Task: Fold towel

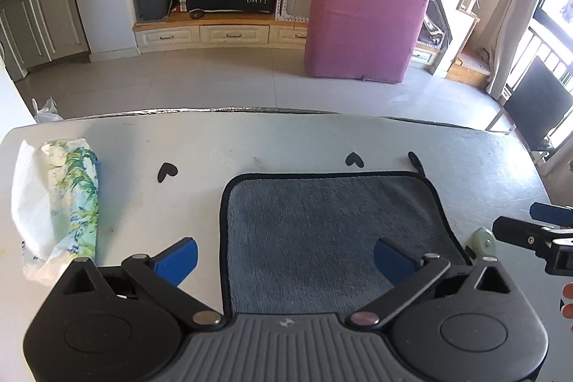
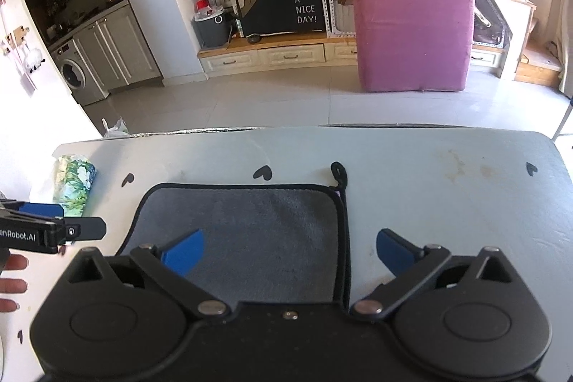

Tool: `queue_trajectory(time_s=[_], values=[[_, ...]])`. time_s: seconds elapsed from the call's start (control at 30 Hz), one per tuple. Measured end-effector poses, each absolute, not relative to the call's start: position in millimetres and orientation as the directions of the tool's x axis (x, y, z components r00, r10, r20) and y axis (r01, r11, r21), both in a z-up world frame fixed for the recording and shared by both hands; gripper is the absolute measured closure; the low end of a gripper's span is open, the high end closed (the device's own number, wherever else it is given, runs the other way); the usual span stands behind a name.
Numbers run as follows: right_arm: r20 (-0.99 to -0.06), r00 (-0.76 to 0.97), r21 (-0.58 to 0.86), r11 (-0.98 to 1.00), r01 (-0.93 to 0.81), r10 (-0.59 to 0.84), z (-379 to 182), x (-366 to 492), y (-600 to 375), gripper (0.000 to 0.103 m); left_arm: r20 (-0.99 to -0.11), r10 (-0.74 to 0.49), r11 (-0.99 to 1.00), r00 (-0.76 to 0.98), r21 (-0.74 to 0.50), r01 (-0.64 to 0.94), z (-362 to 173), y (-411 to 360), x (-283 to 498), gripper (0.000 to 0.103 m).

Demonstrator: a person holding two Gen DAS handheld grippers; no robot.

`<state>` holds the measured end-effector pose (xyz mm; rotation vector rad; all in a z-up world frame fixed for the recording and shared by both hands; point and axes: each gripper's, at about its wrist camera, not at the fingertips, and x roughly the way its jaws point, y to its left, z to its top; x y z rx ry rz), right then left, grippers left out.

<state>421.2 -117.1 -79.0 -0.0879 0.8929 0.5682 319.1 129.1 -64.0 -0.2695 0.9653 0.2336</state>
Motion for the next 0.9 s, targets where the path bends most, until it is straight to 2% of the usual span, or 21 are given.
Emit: queue_trajectory(time_s=[0.9], values=[[-0.688,0.577,0.154,0.866,-0.477,0.440,-37.7,335.1,-169.6,0.000,-0.749,0.101,0.941,0.655,-0.141,-0.306,-14.7,95.2,218.6,0.000]])
